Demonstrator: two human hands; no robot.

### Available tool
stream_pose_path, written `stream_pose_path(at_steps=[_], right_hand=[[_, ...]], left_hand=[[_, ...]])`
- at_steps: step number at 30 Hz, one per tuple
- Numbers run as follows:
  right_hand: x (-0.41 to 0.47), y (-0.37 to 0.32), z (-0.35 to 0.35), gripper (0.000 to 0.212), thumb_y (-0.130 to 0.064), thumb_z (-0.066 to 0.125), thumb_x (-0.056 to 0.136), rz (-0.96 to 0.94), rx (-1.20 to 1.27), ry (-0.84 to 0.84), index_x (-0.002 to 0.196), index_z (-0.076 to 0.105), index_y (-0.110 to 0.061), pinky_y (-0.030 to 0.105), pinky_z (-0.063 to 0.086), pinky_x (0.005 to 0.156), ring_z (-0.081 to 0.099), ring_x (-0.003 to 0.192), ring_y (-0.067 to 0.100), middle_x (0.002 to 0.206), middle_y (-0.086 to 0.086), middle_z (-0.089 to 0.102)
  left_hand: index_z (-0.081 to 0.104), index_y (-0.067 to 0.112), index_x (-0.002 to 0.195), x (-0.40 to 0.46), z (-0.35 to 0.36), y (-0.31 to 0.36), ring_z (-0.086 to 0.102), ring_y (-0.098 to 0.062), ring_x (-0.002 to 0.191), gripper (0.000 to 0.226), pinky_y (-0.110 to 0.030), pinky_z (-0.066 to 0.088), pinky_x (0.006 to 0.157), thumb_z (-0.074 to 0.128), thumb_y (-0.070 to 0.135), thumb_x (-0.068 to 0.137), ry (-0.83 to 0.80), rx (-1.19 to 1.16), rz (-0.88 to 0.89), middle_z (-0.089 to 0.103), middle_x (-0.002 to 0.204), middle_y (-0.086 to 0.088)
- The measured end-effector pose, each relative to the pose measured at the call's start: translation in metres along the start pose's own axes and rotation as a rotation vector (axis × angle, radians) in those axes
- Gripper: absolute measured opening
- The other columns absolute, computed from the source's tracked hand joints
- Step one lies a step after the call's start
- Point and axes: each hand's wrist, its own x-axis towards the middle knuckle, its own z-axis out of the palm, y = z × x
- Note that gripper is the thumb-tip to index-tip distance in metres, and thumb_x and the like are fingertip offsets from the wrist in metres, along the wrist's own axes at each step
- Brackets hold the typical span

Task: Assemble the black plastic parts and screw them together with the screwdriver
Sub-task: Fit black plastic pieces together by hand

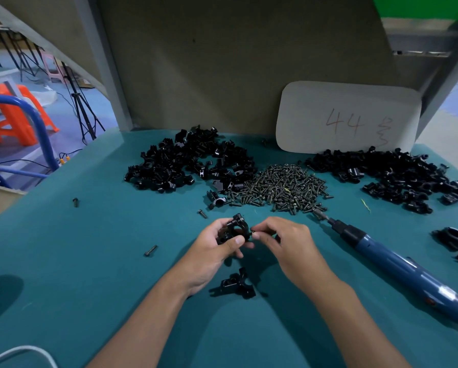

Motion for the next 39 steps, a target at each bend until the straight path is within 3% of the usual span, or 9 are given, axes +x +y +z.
stream_pose_path(at_steps=[3,11,17,21,27,30,34,37,39], right_hand=[[0.001,0.001,-0.001,0.027,-0.052,0.049,0.098,0.041,-0.073,-0.115,0.083,0.058,-0.031,0.02,0.042,0.066,0.053,0.082,0.001,0.079,-0.016,0.057],[-0.004,-0.006,0.007,0.058,-0.068,0.019,0.097,0.133,-0.141,-0.115,0.069,0.046,-0.024,0.041,0.043,0.06,0.05,0.063,0.014,0.065,-0.002,0.05],[-0.001,0.0,-0.006,0.008,-0.038,0.051,0.104,0.113,0.085,-0.124,0.107,0.058,-0.036,0.011,0.041,0.075,0.057,0.094,0.002,0.1,-0.021,0.063],[0.0,0.001,-0.007,0.017,-0.026,0.063,0.1,0.051,0.049,-0.125,0.097,0.059,-0.042,0.009,0.042,0.076,0.057,0.095,-0.003,0.094,-0.024,0.063],[-0.001,0.001,-0.004,0.032,-0.06,0.033,0.101,0.052,-0.057,-0.151,0.082,0.048,-0.04,0.023,0.038,0.065,0.052,0.08,0.003,0.08,-0.015,0.056],[-0.002,0.002,-0.008,0.015,-0.052,0.046,0.101,0.06,0.031,-0.122,0.102,0.059,-0.043,0.015,0.044,0.072,0.058,0.091,0.001,0.097,-0.025,0.063],[0.0,0.003,-0.008,0.035,-0.06,0.042,0.098,0.152,-0.003,-0.086,0.082,0.059,-0.035,0.023,0.044,0.062,0.06,0.077,0.002,0.082,-0.02,0.066],[-0.001,0.002,-0.013,0.006,-0.04,0.061,0.099,0.065,0.045,-0.14,0.103,0.062,-0.043,0.01,0.044,0.072,0.061,0.093,0.0,0.098,-0.026,0.066],[0.0,0.002,-0.015,0.013,-0.03,0.069,0.095,0.005,0.021,-0.143,0.099,0.065,-0.043,0.007,0.043,0.076,0.061,0.096,0.0,0.1,-0.028,0.065]], left_hand=[[0.052,0.014,0.132,-0.001,0.0,-0.001,0.063,-0.015,0.083,0.037,-0.026,0.049,0.08,0.064,0.011,0.097,-0.028,0.072,-0.003,0.077,0.104,-0.013],[0.054,0.015,0.131,-0.003,0.003,0.001,0.063,-0.014,0.082,0.048,-0.024,0.05,0.082,0.071,0.028,0.088,-0.052,0.114,0.026,0.076,0.103,-0.013],[0.053,0.01,0.129,0.001,-0.001,-0.001,0.06,-0.026,0.09,0.035,-0.037,0.048,0.085,0.065,0.012,0.096,-0.011,0.01,0.017,0.076,0.102,-0.016],[0.052,0.008,0.129,0.0,0.0,0.0,0.068,-0.019,0.094,0.037,-0.028,0.051,0.078,0.065,0.013,0.095,-0.037,-0.01,0.017,0.076,0.103,-0.016],[0.053,0.01,0.13,0.001,0.0,-0.002,0.066,-0.024,0.098,0.036,-0.032,0.051,0.082,0.065,0.01,0.096,-0.035,-0.01,0.016,0.076,0.107,-0.011],[0.052,0.008,0.13,0.002,0.0,-0.001,0.068,-0.023,0.099,0.037,-0.031,0.051,0.08,0.064,0.01,0.096,-0.027,-0.023,0.019,0.076,0.106,-0.011],[0.053,0.01,0.13,0.0,0.001,-0.002,0.066,-0.022,0.093,0.035,-0.035,0.049,0.084,0.064,0.011,0.096,-0.043,-0.006,0.021,0.076,0.101,-0.012],[0.052,0.006,0.131,0.0,0.0,0.0,0.069,-0.022,0.098,0.037,-0.032,0.05,0.079,0.063,0.009,0.096,-0.037,-0.042,0.03,0.075,0.106,-0.013],[0.051,0.005,0.131,0.0,0.001,-0.001,0.067,-0.025,0.1,0.036,-0.034,0.049,0.08,0.062,0.01,0.097,-0.047,-0.03,0.026,0.075,0.105,-0.014]])
